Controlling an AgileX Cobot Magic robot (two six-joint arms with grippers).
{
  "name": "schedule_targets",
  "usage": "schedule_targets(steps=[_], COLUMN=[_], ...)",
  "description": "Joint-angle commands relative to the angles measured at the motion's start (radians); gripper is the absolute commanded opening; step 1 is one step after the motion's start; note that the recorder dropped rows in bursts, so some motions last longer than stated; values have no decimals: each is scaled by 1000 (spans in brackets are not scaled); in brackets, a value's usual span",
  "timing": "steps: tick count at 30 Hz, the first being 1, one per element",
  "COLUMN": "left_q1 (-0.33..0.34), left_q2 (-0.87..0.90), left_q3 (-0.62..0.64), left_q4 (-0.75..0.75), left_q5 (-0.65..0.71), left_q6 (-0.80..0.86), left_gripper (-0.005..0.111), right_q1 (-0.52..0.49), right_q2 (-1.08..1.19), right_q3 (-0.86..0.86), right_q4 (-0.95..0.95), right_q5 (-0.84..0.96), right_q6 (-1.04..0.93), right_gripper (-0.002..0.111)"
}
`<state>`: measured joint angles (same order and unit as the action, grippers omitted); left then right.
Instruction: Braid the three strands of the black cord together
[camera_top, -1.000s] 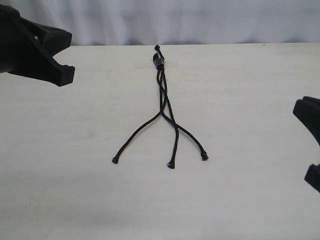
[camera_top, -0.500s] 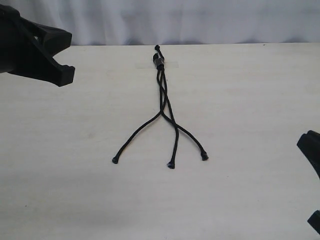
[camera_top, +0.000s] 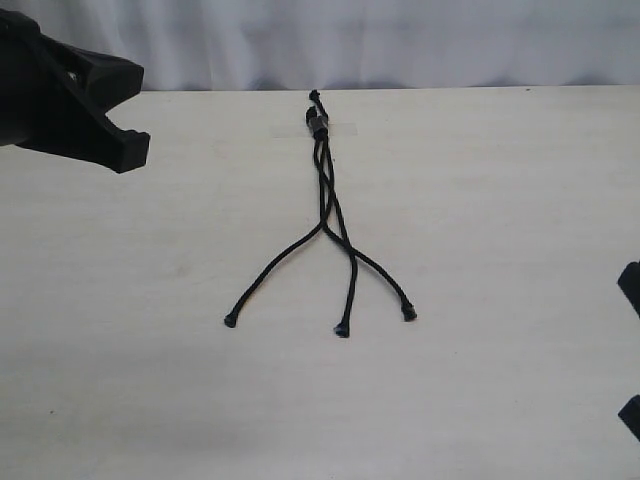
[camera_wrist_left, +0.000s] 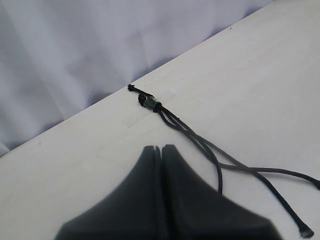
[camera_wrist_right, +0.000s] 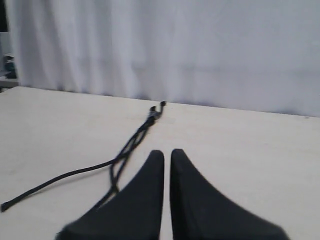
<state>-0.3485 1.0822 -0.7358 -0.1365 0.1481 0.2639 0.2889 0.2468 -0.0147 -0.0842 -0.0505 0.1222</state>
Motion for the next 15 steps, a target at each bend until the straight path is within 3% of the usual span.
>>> schedule_targets(steps=[1,7,15], left_q1=[4,4,4], left_q2=[-7,-7,-7], left_q3=[5,5,5], left_q4=[-3,-3,-3], left_q5=[-5,-7,-7], left_q6=[-7,-7,-7], left_gripper=[0,0,0], right_q1=[-167,-311,-338], right_q2=[-5,-5,-44], right_q3=[15,15,15], right_q4=[2,2,2], right_q5=[-70,-56,-1], right_q6=[24,75,75], right_gripper=[4,4,4])
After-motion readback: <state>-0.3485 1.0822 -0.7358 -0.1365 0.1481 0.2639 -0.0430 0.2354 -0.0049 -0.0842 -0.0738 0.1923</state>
